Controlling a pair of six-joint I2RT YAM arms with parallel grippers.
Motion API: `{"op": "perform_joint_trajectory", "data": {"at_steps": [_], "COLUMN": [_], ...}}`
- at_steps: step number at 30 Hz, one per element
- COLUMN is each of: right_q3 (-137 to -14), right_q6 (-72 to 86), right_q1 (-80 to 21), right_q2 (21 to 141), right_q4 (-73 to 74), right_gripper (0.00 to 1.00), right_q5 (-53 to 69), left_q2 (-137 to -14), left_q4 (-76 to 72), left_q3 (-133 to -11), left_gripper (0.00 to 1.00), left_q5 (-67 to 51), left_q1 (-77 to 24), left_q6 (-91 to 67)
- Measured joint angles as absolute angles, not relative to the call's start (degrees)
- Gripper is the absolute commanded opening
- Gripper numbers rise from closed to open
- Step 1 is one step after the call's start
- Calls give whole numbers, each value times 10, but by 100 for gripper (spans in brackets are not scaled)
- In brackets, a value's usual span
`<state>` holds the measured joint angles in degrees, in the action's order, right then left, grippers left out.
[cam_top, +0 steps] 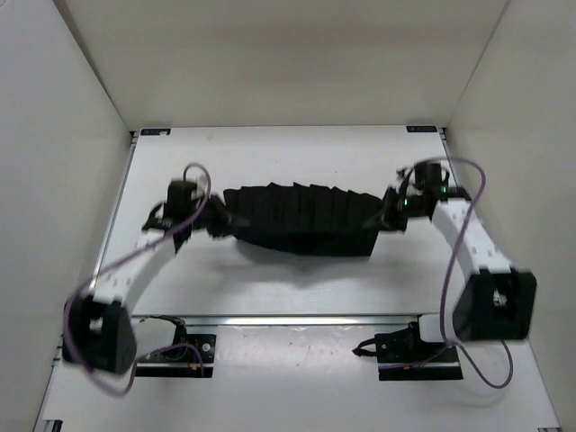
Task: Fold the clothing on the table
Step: Fold the skirt
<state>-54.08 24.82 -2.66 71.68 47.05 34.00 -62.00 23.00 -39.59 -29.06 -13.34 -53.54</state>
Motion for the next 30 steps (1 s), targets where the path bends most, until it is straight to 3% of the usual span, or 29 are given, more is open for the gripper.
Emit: {"op": "perform_joint_trajectory", "data": {"at_steps": [2,4,5,10,14,17,24,26,27,28,29,30], "right_q3": [-657,-741,-772,-793,-703,-621,-495,-493,-494,-495,-497,-500], "right_q6": [241,241,242,241,245,258,316,326,330,333,334,336], "right_q1": [5,29,36,58,60,61,23,9,3,1,1,1], "right_q2": [830,918,950,1006,972,946,920,927,933,942,952,962], "right_q4": [435,402,392,368,350,339,286,269,256,243,235,225], "right_gripper": [30,47,50,52,54,54,55,55,50,29,17,5], "right_q5": [346,339,333,310,298,291,274,274,275,276,282,284], "left_q2": [-755,-861,-907,-1007,-987,-957,-947,-956,-966,-979,-994,-1009], "left_q4": [179,120,88,-17,-43,-12,28,30,30,30,28,24], "left_q3": [-511,-599,-633,-637,-533,-469,-462,-470,-477,-487,-498,-507], "left_gripper": [41,51,51,50,56,55,59,58,51,42,33,19], "left_q5": [-299,-302,-305,-327,-328,-312,-234,-221,-218,-216,-214,-213], "left_q1": [-111,-83,-68,-15,-4,-4,-25,-36,-41,-47,-55,-62], "left_q6": [-531,-535,-542,-587,-590,-567,-517,-514,-514,-515,-517,-520]}}
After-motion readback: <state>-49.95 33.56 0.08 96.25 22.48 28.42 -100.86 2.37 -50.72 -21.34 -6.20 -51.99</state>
